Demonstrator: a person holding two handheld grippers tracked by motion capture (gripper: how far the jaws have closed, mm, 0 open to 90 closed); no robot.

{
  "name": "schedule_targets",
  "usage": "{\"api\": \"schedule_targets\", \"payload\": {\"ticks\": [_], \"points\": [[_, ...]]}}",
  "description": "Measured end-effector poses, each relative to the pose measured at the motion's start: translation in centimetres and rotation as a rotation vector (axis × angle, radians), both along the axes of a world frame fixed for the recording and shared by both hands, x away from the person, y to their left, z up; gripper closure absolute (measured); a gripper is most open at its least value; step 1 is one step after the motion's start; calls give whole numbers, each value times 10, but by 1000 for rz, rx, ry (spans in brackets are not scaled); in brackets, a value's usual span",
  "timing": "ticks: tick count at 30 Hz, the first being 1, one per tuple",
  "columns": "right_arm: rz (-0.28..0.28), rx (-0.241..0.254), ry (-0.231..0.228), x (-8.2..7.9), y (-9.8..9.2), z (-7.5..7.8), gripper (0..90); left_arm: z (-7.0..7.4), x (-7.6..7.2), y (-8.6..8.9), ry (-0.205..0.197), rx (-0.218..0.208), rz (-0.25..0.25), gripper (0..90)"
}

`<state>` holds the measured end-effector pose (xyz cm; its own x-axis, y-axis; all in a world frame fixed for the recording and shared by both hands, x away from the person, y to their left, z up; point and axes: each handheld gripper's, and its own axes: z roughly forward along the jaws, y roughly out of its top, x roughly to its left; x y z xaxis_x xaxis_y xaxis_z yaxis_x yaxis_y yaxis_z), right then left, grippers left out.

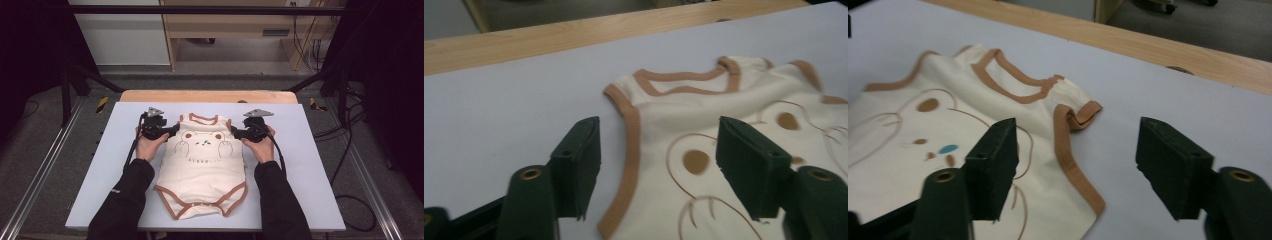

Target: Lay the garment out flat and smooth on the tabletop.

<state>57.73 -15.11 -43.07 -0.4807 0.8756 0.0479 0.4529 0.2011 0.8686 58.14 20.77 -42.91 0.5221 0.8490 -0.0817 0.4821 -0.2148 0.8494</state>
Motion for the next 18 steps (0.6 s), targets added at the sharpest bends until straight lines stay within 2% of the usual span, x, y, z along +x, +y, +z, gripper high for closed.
{"api": "schedule_targets", "payload": {"ticks": [2,3,5,6,9,11,14,18], "points": [[31,43,-9,-19,-5,6,221,3,-17,5,23,-19,-51,213],[49,55,-10,-29,-7,8,197,4,-25,7,21,-25,-76,183],[94,48,-10,-49,-8,8,140,2,-45,11,7,-27,-117,145],[114,40,-6,-60,-8,8,115,2,-51,13,7,-32,-123,124],[154,58,1,-84,-9,4,74,-3,-74,17,0,-62,-136,53],[182,78,1,-100,-8,0,69,-7,-89,18,0,-75,-147,42],[228,76,12,-122,-3,-7,71,-11,-112,15,-5,-80,-171,23],[286,75,38,-148,8,-18,139,-20,-145,6,-2,-77,-223,23]]}}
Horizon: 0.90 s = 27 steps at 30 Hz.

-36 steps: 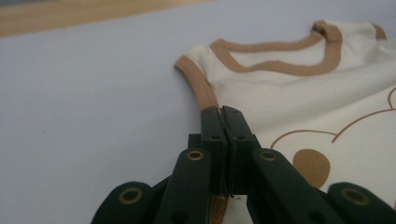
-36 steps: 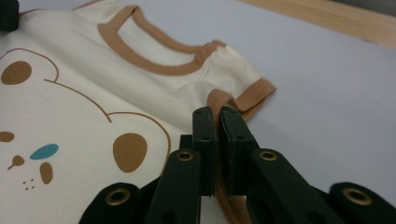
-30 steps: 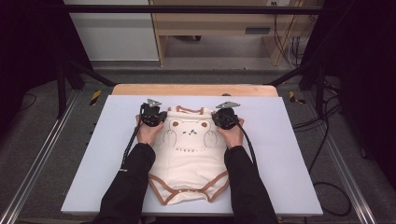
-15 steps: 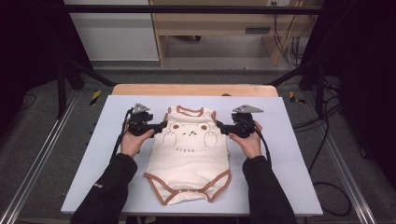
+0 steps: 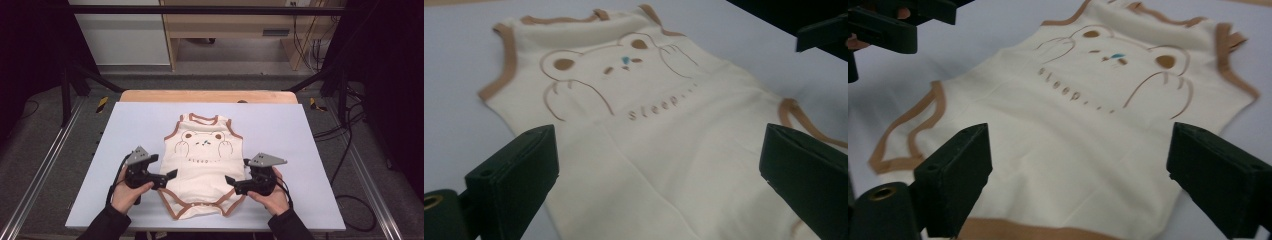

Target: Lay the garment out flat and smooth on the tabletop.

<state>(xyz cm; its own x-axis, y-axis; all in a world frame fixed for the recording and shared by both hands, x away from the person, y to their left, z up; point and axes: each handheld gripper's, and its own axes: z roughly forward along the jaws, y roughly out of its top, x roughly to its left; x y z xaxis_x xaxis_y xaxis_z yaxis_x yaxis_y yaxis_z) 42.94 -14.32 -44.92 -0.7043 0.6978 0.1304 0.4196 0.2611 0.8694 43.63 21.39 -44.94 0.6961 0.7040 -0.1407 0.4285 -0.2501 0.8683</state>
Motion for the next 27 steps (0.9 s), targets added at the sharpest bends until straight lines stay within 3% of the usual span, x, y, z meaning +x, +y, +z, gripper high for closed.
{"api": "schedule_targets", "payload": {"ticks": [2,5,8,11,15,19,21,23,25,27], "points": [[25,-4,19,-10,6,-8,174,-7,-15,-5,-1,7,-7,48],[66,-38,23,-23,16,-17,268,-19,-31,-11,27,9,-28,179],[113,-59,37,-31,24,-25,336,-28,-42,-17,57,64,-43,259],[140,-97,72,-36,30,-33,422,-32,-55,-21,54,112,-51,387],[152,-114,115,-40,30,-38,514,-33,-69,-21,82,137,-68,535],[159,-148,135,-42,32,-43,639,-37,-73,-26,136,167,-82,655],[155,-163,122,-42,34,-42,738,-39,-73,-26,138,170,-73,709],[165,-152,148,-41,33,-43,828,-38,-74,-26,145,183,-73,796],[182,-141,168,-42,34,-42,857,-37,-75,-26,147,203,-71,896],[212,-123,189,-44,34,-40,860,-36,-75,-24,169,205,-81,899]]}}
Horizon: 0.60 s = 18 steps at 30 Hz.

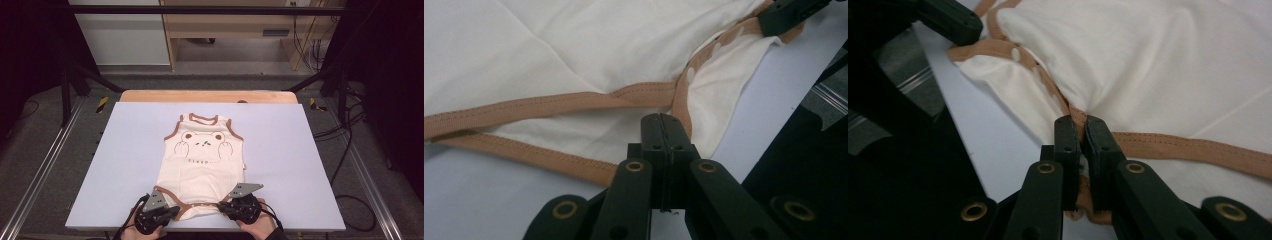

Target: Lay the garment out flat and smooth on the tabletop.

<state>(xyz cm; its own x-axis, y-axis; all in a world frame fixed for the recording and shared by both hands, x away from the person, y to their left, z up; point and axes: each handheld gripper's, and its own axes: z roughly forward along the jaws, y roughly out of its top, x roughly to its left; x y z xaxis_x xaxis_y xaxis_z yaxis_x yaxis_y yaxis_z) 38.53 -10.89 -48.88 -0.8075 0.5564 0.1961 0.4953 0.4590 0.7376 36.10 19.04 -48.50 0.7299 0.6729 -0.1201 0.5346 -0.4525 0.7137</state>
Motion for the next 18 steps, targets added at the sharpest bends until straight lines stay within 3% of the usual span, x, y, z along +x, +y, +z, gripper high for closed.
{"api": "schedule_targets", "payload": {"ticks": [3,6,8,10,12,14,16,18], "points": [[31,14,33,-5,0,4,861,4,-3,8,25,-24,-14,900],[39,-14,64,-6,-1,2,828,5,-6,12,21,-16,-19,900],[44,-12,72,-6,-1,1,726,5,-5,12,-5,-10,-14,895],[37,14,55,-7,-4,5,589,8,-2,18,-49,-44,18,754],[-30,49,-6,-5,-14,10,444,11,3,29,-109,-90,85,582],[-132,56,-44,1,-31,13,415,13,10,40,-141,-121,149,459],[-239,30,-81,7,-47,11,411,11,17,48,-164,-97,211,388],[-296,1,-77,12,-57,5,432,8,22,51,-146,-77,243,379]]}}
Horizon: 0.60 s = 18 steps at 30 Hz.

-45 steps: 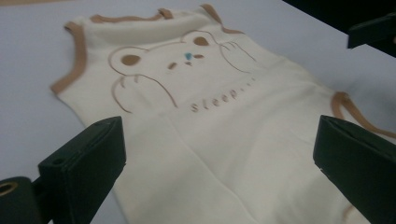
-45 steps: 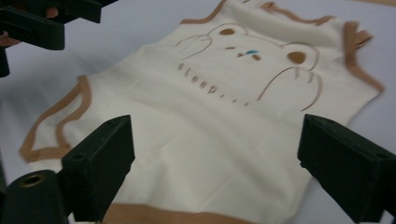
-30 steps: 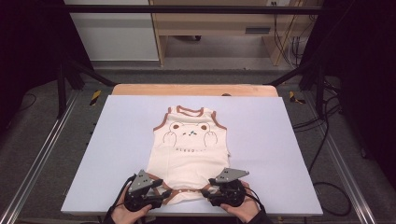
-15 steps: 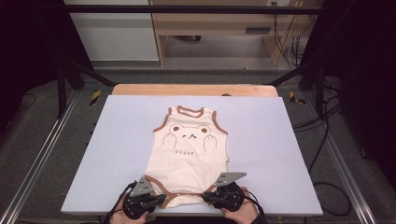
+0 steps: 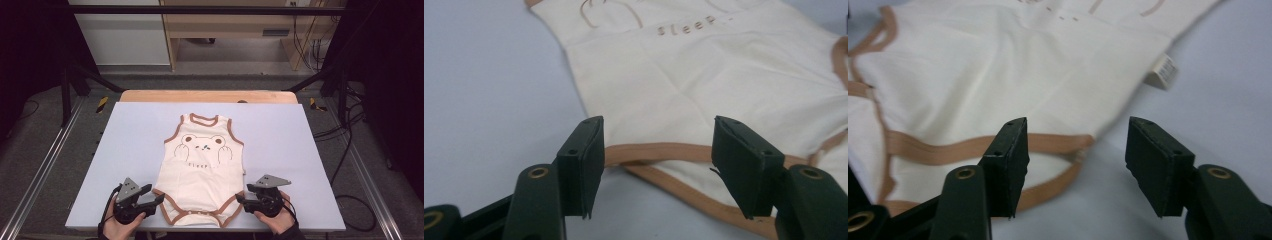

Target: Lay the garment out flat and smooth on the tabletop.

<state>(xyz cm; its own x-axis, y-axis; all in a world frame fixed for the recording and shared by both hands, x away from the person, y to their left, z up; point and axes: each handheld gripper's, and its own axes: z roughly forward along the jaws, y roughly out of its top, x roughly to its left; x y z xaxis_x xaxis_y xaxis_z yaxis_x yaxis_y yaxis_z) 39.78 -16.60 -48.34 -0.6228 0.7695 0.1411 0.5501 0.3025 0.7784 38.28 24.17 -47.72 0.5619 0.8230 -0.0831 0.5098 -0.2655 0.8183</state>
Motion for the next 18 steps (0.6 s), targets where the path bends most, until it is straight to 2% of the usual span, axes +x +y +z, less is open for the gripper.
{"api": "schedule_targets", "payload": {"ticks": [3,7,9,11,13,18], "points": [[-16,-8,49,4,-4,-7,531,-3,2,-1,5,68,28,392],[-17,-60,31,3,-1,-7,709,-8,5,-2,50,127,42,520],[-7,-62,39,3,-2,-6,851,-9,4,-4,47,146,34,577],[-3,-50,50,3,-4,-6,881,-9,3,-4,44,155,29,631],[-8,-67,43,4,-7,-5,885,-9,2,-4,43,162,30,682],[-25,-74,39,5,-11,-5,879,-9,1,-4,38,173,26,701]]}}
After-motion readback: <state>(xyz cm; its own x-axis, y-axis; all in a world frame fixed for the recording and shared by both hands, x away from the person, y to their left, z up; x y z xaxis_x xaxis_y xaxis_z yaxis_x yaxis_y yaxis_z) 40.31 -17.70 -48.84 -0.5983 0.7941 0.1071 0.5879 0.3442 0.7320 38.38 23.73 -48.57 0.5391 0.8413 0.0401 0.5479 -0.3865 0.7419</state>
